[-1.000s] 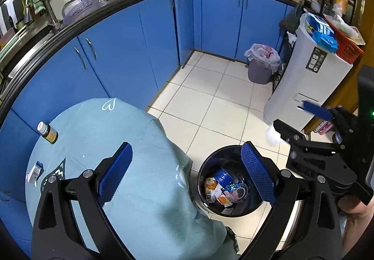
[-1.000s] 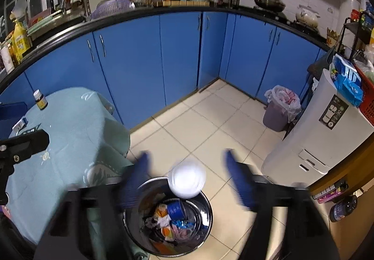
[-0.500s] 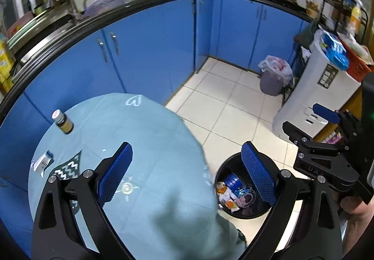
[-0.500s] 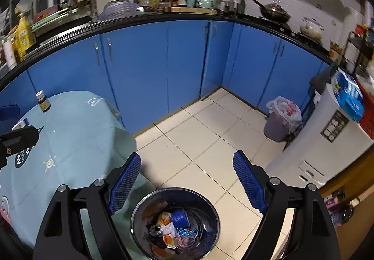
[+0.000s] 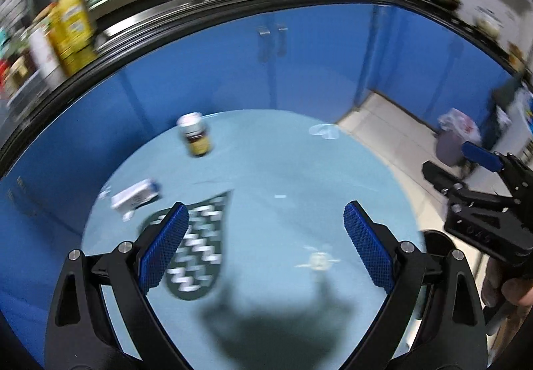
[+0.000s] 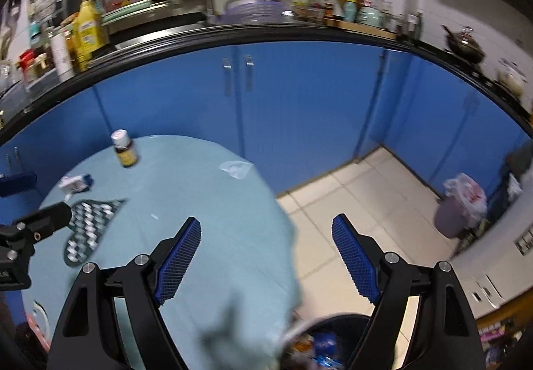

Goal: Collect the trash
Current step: 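Move both open grippers back over the table toward the white box and brown bottle, then grasp the white paper box with the left gripper while the right gripper grasps the brown bottle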

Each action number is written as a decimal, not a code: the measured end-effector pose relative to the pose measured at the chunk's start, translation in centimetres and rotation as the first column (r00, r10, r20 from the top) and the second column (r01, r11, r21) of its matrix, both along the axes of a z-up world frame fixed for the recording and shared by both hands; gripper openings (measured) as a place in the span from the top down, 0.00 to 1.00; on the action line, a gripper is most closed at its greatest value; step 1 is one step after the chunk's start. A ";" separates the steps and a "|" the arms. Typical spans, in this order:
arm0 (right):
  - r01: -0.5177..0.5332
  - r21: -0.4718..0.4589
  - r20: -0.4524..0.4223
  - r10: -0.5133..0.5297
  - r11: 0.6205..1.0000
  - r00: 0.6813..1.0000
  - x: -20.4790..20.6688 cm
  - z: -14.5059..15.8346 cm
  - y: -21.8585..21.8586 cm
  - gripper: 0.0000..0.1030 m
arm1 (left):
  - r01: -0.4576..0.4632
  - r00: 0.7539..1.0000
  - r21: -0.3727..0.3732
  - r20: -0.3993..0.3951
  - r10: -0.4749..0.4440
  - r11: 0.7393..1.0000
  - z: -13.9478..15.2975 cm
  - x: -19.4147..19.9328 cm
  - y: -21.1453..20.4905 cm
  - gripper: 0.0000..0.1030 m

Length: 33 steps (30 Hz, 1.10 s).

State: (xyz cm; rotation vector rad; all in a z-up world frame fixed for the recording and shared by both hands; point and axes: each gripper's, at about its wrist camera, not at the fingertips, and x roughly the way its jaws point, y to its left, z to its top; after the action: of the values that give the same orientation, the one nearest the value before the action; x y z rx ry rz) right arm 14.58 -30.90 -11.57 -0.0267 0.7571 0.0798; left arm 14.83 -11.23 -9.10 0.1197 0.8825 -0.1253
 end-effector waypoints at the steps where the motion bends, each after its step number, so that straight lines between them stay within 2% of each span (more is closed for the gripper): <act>1: -0.015 0.005 -0.003 0.015 1.000 1.000 0.7 -0.1 1.0 0.23 | -0.025 1.000 0.000 -0.003 0.025 1.000 -0.3 0.3 1.2 0.10; 6: -0.098 -0.001 -0.011 0.098 0.995 0.995 4.5 -0.9 6.7 0.23 | -0.167 0.986 -0.002 -0.024 0.167 0.986 -1.9 2.7 7.5 0.10; 14: -0.196 0.002 -0.032 0.196 0.981 0.980 10.1 -2.7 13.9 0.23 | -0.354 0.933 -0.018 -0.079 0.352 0.935 -6.0 6.5 15.6 0.10; 19: -0.241 0.006 -0.051 0.241 0.970 0.969 13.3 -3.9 17.4 0.23 | -0.378 0.919 -0.041 -0.134 0.370 0.925 -8.3 8.7 17.4 0.10; 24: -0.275 0.003 -0.057 0.275 0.961 0.960 15.3 -4.5 19.7 0.23 | -0.358 0.924 -0.075 -0.168 0.342 0.931 -9.3 9.9 17.4 0.10; 28: -0.290 0.005 -0.059 0.290 0.957 0.955 16.3 -5.0 20.5 0.23 | -0.362 0.923 -0.047 -0.155 0.351 0.931 -9.9 10.9 16.9 0.10; 33: -0.303 0.026 -0.085 0.304 0.953 0.949 17.5 -5.9 21.3 0.23 | -0.395 0.904 -0.046 -0.195 0.379 0.918 -11.2 12.3 17.6 0.10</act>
State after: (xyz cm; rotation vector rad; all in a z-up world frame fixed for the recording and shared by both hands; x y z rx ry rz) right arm 32.06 -9.58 -17.48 -0.1285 0.8361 0.3814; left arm 27.17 6.40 -20.28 -0.1511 1.0667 0.2029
